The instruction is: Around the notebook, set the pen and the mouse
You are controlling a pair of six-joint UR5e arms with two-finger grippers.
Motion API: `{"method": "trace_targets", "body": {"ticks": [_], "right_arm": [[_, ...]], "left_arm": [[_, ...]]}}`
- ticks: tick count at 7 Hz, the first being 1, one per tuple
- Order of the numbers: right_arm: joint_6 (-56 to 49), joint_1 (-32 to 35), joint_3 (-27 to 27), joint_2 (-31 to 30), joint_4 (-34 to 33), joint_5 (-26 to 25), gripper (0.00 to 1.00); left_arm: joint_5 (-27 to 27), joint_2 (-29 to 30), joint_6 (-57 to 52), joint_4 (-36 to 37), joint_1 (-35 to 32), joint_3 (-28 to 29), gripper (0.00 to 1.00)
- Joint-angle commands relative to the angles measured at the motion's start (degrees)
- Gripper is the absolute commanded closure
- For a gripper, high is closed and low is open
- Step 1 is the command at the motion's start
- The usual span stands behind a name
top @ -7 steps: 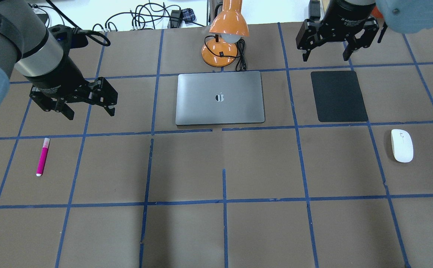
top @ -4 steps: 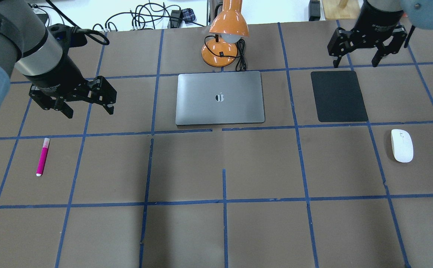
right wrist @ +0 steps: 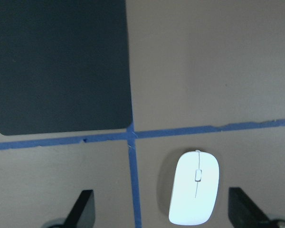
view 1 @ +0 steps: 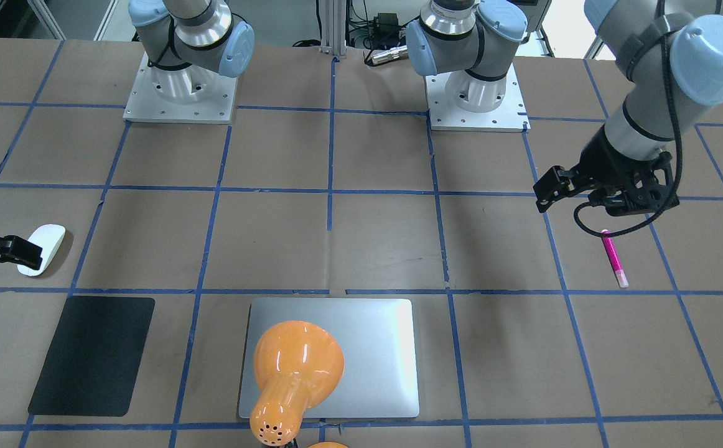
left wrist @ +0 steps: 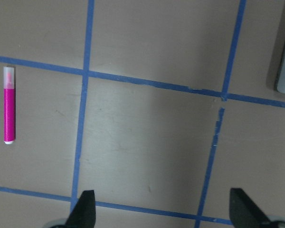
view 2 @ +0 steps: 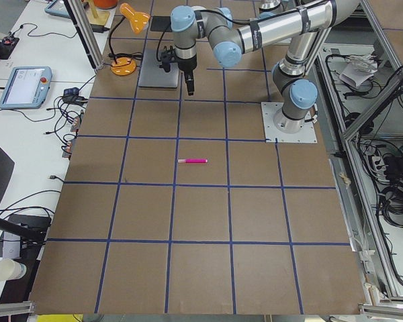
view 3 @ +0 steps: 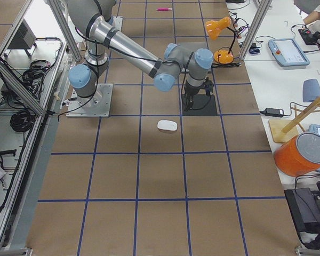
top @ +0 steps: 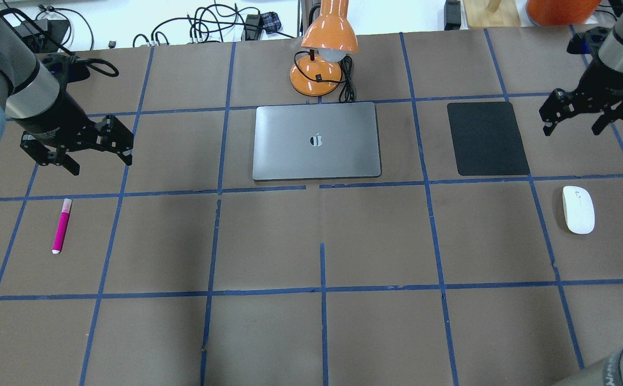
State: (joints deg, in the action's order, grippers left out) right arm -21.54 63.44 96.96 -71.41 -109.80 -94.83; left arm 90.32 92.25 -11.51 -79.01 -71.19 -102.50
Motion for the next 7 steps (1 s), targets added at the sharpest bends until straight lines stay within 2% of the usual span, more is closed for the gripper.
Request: {"method": "trace_targets", "body": {"ticks": [1,2,3,4,5,6,7], "right_arm": [[-3.2,-4.2,9.1,0.7,-12.2,-0.3,0.00],[-3.9,-4.5,11.5,1.4,-15.6,-0.6,0.00],[-3.8,-4.7,12.1,1.9,-16.8,-0.5,0.00],[-3.5,-4.7,12.7,2.4,-16.3,0.1,0.00],[-4.3,-5.1,13.3,2.6,-17.1,-1.6,0.00],[-4.5,-7.1,13.4,2.5,-16.0,-5.0,0.00],[-4.8,-7.4,13.5,2.8,-16.0,-5.1,0.00]], "left_arm": [[0.2,3.5,-9.5,3.3,10.4,-1.0,0.00],[0.4,5.5,-12.7,3.8,12.8,-1.0,0.00],[0.6,7.7,-14.9,9.7,14.2,-1.1,0.00],[0.8,9.9,-17.6,11.1,15.6,-1.4,0.00],[0.7,12.1,-25.2,13.4,18.3,-2.3,0.00],[0.7,14.5,-27.8,18.1,20.5,-3.5,0.00],[0.7,16.4,-28.0,22.4,20.8,-5.2,0.00]]}}
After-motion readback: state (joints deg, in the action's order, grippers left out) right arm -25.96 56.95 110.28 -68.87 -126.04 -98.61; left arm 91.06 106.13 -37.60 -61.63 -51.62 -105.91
